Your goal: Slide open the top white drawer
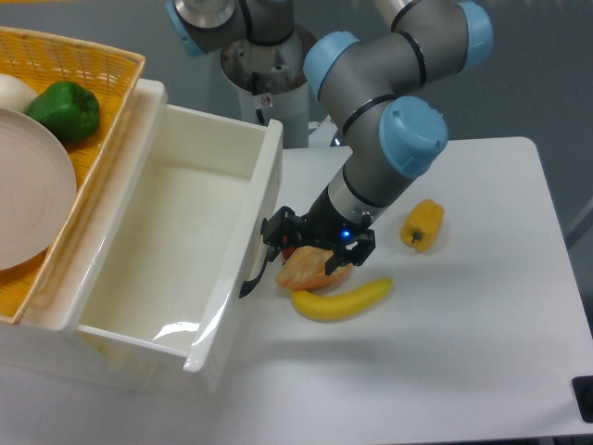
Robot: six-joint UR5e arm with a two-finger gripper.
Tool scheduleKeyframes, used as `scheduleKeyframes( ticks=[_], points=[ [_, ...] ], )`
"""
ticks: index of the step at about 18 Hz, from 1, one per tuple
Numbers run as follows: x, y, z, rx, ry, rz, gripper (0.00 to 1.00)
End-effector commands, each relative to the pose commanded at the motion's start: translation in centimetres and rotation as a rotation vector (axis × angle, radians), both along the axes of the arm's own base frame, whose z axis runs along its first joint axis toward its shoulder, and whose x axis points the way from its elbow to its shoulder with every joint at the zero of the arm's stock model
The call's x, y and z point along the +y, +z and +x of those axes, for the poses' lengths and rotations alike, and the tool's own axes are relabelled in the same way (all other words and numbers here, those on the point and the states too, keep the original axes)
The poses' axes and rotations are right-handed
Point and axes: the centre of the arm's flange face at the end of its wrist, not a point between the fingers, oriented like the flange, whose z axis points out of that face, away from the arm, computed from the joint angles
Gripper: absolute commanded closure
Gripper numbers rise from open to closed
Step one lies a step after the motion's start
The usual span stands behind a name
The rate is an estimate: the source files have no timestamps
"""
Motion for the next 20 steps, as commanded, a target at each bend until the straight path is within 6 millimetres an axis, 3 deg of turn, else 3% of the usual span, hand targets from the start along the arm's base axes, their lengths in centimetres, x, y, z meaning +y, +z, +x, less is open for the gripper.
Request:
scheduleKeyframes(
  ticks=[11, 16, 20],
  points=[
    [-2.6, -2.2, -1.5, 0.219, -0.446, -0.141, 0.0],
    [-3.7, -2.3, -2.7, 0.273, -0.662, -0.105, 0.0],
    [-3.8, -2.2, -2.7, 0.284, -0.704, -0.103, 0.0]
  ],
)
